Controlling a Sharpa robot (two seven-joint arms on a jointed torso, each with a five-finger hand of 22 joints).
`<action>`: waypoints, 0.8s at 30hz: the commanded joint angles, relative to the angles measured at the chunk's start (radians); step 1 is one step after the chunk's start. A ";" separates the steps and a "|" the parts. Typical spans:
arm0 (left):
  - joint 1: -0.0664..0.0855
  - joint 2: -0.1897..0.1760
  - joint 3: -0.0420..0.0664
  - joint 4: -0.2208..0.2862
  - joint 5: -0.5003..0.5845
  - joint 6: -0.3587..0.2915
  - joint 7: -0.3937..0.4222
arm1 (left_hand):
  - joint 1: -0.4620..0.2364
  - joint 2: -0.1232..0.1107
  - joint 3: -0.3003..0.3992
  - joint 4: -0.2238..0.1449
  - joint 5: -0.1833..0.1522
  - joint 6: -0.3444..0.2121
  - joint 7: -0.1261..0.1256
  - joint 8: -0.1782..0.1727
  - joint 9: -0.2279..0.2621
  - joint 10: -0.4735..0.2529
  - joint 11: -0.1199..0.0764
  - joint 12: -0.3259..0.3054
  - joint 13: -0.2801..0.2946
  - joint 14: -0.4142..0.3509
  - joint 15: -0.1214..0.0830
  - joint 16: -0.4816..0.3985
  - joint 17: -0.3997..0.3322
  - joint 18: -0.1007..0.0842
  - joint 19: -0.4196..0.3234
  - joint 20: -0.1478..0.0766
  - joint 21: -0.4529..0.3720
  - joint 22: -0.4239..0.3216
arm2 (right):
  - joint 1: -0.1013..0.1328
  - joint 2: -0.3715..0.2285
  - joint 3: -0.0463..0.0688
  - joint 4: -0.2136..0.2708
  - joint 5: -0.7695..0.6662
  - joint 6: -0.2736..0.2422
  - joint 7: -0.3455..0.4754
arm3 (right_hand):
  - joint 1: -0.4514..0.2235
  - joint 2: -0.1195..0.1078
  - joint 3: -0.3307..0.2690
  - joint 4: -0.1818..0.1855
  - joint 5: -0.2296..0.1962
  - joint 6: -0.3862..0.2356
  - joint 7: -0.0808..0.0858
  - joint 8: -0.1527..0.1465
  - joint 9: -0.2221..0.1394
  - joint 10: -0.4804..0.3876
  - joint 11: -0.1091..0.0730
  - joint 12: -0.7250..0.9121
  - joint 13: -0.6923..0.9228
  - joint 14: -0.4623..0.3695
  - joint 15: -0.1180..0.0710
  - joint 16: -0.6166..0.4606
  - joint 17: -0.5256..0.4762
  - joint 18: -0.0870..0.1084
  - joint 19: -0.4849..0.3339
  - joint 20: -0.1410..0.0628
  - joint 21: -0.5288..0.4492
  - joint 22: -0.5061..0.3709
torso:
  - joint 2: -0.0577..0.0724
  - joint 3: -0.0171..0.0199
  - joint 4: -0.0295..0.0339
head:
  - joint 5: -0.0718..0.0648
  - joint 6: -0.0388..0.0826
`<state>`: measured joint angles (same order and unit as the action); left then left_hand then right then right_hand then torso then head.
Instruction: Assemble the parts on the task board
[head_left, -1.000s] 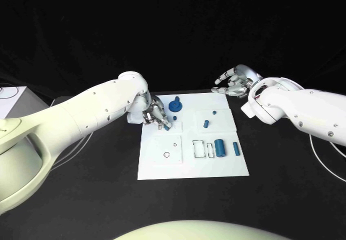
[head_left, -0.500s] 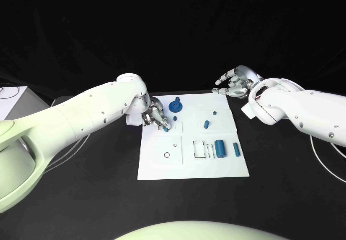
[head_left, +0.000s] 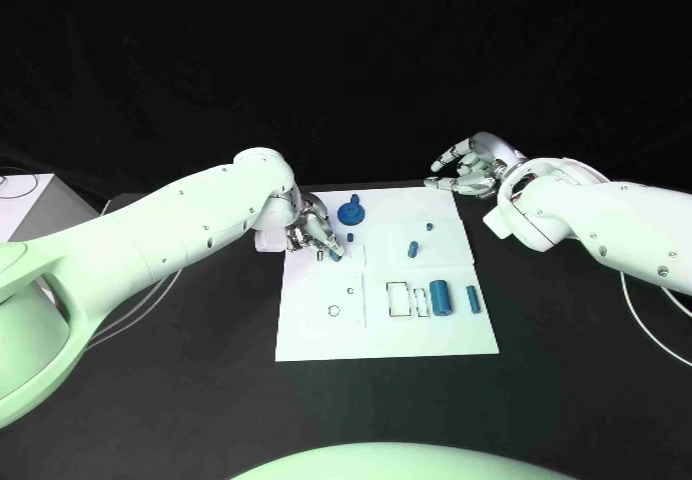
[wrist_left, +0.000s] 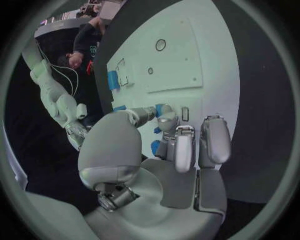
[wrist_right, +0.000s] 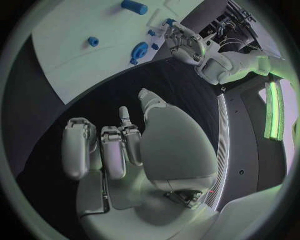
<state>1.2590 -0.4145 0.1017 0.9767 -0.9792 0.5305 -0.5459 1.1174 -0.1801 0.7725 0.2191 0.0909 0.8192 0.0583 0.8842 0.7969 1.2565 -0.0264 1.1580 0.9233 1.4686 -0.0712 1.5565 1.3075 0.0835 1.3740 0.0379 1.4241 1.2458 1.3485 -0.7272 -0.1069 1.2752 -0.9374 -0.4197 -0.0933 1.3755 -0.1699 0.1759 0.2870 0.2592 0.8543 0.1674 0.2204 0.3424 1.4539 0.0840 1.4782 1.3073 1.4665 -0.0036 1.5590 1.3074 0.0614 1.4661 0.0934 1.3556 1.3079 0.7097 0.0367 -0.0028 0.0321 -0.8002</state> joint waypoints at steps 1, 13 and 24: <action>0.000 0.001 0.002 0.002 -0.002 -0.033 0.002 | 0.001 0.010 0.202 -0.205 0.004 -0.002 -0.008 -0.004 0.002 0.000 0.006 -0.001 0.001 0.097 -0.003 0.005 0.249 -0.015 0.005 0.000 0.003 0.001 | -0.001 -0.001 0.001 0.002 -0.005 0.008 0.008 | -0.009 0.001 0.006 -0.002 0.005 -0.006 0.001 0.003 -0.002 0.004 -0.001 0.003 0.164 0.096 0.005 -0.004 0.229 -0.008 0.044 0.003 -0.006 0.072 | 0.001 0.0000 -0.0004 | -0.001 -0.001; 0.000 0.006 0.005 -0.005 -0.010 -0.037 0.002 | 0.001 0.010 0.201 -0.205 0.005 -0.001 -0.008 -0.004 0.002 0.001 0.006 -0.001 0.002 0.097 -0.003 0.004 0.249 -0.016 0.005 0.000 0.004 0.002 | -0.001 -0.001 0.001 0.003 -0.005 0.008 0.008 | -0.009 0.001 0.006 -0.002 0.005 -0.006 0.001 0.003 -0.002 0.004 -0.001 0.003 0.164 0.096 0.005 -0.004 0.229 -0.008 0.044 0.003 -0.006 0.072 | -0.001 0.0000 0.0009 | -0.001 -0.003; 0.000 0.014 0.005 -0.012 -0.006 -0.028 0.001 | 0.001 0.010 0.201 -0.205 0.005 -0.001 -0.008 -0.004 0.002 0.001 0.006 -0.001 0.002 0.097 -0.003 0.004 0.249 -0.016 0.005 0.000 0.004 0.002 | -0.001 0.000 0.001 0.002 -0.005 0.008 0.008 | -0.009 0.001 0.006 -0.002 0.005 -0.006 0.001 0.003 -0.002 0.004 -0.001 0.003 0.164 0.096 0.005 -0.004 0.229 -0.008 0.044 0.003 -0.006 0.072 | 0.000 0.0002 0.0006 | 0.001 -0.004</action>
<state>1.2587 -0.4032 0.1055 0.9647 -0.9857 0.4977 -0.5464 1.1181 -0.1795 0.7725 0.2191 0.0897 0.8187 0.0589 0.8842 0.7982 1.2565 -0.0264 1.1580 0.9240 1.4686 -0.0712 1.5565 1.3075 0.0835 1.3740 0.0379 1.4241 1.2470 1.3483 -0.7275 -0.1069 1.2762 -0.9374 -0.4198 -0.0935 1.3755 -0.1699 0.1759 0.2870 0.2592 0.8543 0.1674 0.2204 0.3425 1.4539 0.0840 1.4783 1.3073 1.4665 -0.0036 1.5589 1.3074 0.0614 1.4661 0.0934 1.3555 1.3076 0.7088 0.0361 -0.0020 0.0321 -0.8035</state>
